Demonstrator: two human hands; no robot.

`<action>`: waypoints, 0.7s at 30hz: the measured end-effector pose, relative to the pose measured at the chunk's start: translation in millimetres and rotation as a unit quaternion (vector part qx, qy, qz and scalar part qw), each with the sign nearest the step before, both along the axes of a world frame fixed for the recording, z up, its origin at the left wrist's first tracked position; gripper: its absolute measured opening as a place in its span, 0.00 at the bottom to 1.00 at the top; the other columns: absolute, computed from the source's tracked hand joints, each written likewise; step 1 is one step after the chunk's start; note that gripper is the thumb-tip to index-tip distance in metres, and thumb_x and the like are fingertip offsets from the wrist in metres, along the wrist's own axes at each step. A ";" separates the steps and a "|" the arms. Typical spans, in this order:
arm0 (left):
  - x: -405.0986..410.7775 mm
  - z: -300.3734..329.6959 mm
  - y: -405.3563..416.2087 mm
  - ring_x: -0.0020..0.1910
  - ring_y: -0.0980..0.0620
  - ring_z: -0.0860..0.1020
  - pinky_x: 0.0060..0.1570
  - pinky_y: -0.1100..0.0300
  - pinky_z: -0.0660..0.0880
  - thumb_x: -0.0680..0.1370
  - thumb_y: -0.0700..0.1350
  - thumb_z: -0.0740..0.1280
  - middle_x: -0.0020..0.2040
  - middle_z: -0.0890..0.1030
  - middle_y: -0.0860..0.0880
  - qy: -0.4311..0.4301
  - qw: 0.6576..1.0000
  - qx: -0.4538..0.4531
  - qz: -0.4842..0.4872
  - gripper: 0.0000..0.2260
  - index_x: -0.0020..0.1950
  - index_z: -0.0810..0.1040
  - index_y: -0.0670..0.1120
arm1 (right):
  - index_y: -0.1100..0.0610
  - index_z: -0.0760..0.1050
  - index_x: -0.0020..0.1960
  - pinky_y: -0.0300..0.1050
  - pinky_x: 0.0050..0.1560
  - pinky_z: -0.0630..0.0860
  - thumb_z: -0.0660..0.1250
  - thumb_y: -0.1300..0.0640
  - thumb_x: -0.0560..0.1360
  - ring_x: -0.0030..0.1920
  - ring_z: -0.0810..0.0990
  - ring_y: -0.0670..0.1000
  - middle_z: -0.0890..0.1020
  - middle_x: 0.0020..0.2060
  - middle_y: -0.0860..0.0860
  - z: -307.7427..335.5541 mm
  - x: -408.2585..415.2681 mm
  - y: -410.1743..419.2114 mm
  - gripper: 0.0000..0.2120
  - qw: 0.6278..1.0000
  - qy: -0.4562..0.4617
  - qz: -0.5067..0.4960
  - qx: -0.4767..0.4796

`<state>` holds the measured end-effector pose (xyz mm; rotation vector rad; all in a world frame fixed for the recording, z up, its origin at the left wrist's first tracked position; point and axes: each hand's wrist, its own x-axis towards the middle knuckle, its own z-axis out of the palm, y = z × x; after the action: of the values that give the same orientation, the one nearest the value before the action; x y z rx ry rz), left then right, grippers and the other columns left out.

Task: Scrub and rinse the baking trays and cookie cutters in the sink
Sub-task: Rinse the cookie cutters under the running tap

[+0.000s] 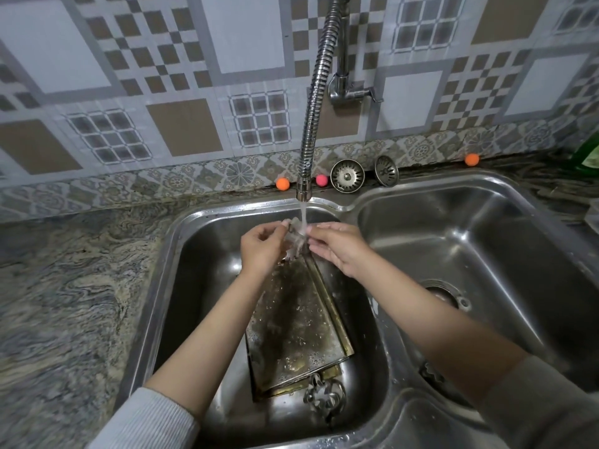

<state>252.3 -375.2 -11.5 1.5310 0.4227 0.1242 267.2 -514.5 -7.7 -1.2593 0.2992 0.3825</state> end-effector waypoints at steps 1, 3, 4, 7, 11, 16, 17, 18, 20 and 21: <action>0.0 0.7 -1.2 0.29 0.57 0.80 0.36 0.60 0.79 0.76 0.43 0.70 0.36 0.81 0.48 0.005 1.000 -0.008 0.001 0.04 0.44 0.80 0.42 | 0.61 0.77 0.47 0.36 0.42 0.80 0.70 0.65 0.72 0.37 0.81 0.45 0.82 0.38 0.52 -0.5 0.2 -0.4 0.04 1.000 -0.001 -0.005 0.002; 0.0 0.6 -4.4 0.30 0.56 0.79 0.33 0.63 0.78 0.76 0.42 0.69 0.35 0.80 0.49 0.005 1.000 -0.011 0.003 0.04 0.42 0.79 0.44 | 0.60 0.77 0.47 0.38 0.43 0.80 0.71 0.64 0.72 0.37 0.82 0.46 0.83 0.39 0.52 -2.1 0.1 -2.4 0.05 1.000 -0.005 -0.005 -0.005; -0.1 0.3 -6.3 0.31 0.54 0.79 0.33 0.62 0.78 0.76 0.42 0.69 0.35 0.80 0.49 0.003 1.000 -0.012 0.006 0.05 0.41 0.79 0.44 | 0.59 0.77 0.47 0.40 0.44 0.80 0.71 0.63 0.72 0.40 0.82 0.47 0.83 0.39 0.52 -3.0 -0.1 -3.8 0.05 1.000 -0.005 0.000 -0.012; -0.8 -2.5 -10.7 0.33 0.52 0.78 0.35 0.61 0.78 0.78 0.43 0.67 0.36 0.79 0.47 0.010 1.000 -0.013 0.003 0.07 0.40 0.79 0.44 | 0.57 0.78 0.49 0.47 0.52 0.78 0.73 0.58 0.71 0.49 0.82 0.53 0.84 0.45 0.54 -5.8 -0.1 -8.3 0.08 0.999 0.006 0.022 -0.024; -2.8 -4.9 -13.0 0.36 0.53 0.77 0.40 0.62 0.74 0.79 0.45 0.65 0.35 0.79 0.49 0.000 0.999 0.028 -0.027 0.10 0.38 0.79 0.46 | 0.57 0.78 0.49 0.45 0.50 0.78 0.73 0.58 0.71 0.48 0.82 0.54 0.84 0.45 0.55 -5.1 0.0 -11.0 0.08 1.000 0.000 0.021 -0.003; -6.9 1.1 -7.0 0.48 0.52 0.80 0.55 0.56 0.76 0.77 0.51 0.67 0.46 0.83 0.49 -0.022 0.997 0.030 -0.066 0.08 0.46 0.82 0.48 | 0.57 0.78 0.47 0.40 0.41 0.79 0.74 0.60 0.70 0.38 0.83 0.46 0.85 0.36 0.48 1.7 0.9 -10.7 0.07 0.999 -0.028 0.020 -0.010; -7.7 1.7 -4.9 0.50 0.51 0.81 0.58 0.53 0.76 0.76 0.50 0.68 0.49 0.83 0.49 -0.035 0.996 0.040 -0.069 0.08 0.50 0.82 0.47 | 0.56 0.78 0.49 0.43 0.44 0.80 0.74 0.59 0.70 0.40 0.83 0.46 0.85 0.38 0.48 3.3 1.0 -10.4 0.09 0.999 -0.029 0.026 -0.015; -8.2 1.5 -2.4 0.52 0.50 0.80 0.60 0.50 0.76 0.76 0.48 0.69 0.50 0.83 0.48 -0.045 0.995 0.050 -0.070 0.10 0.54 0.81 0.45 | 0.56 0.78 0.51 0.46 0.48 0.80 0.74 0.59 0.70 0.42 0.83 0.47 0.85 0.40 0.49 4.6 1.2 -9.6 0.11 0.999 -0.029 0.033 -0.017; -10.5 2.3 2.4 0.54 0.49 0.80 0.61 0.48 0.74 0.76 0.45 0.68 0.54 0.82 0.46 -0.064 0.993 0.072 -0.073 0.12 0.59 0.79 0.43 | 0.57 0.77 0.53 0.49 0.53 0.78 0.74 0.62 0.69 0.44 0.83 0.48 0.85 0.42 0.50 5.7 2.2 -7.3 0.14 0.998 -0.031 0.046 -0.004; -12.1 2.4 4.9 0.56 0.49 0.79 0.62 0.49 0.74 0.77 0.43 0.68 0.55 0.82 0.45 -0.077 0.991 0.083 -0.077 0.13 0.60 0.79 0.42 | 0.57 0.77 0.53 0.49 0.54 0.78 0.74 0.64 0.69 0.44 0.83 0.49 0.85 0.42 0.51 6.8 2.2 -5.7 0.14 0.998 -0.034 0.053 0.007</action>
<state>240.1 -370.3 -9.1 1.6982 0.1735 0.1596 269.4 -520.2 -0.9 -1.2746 0.1723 0.4314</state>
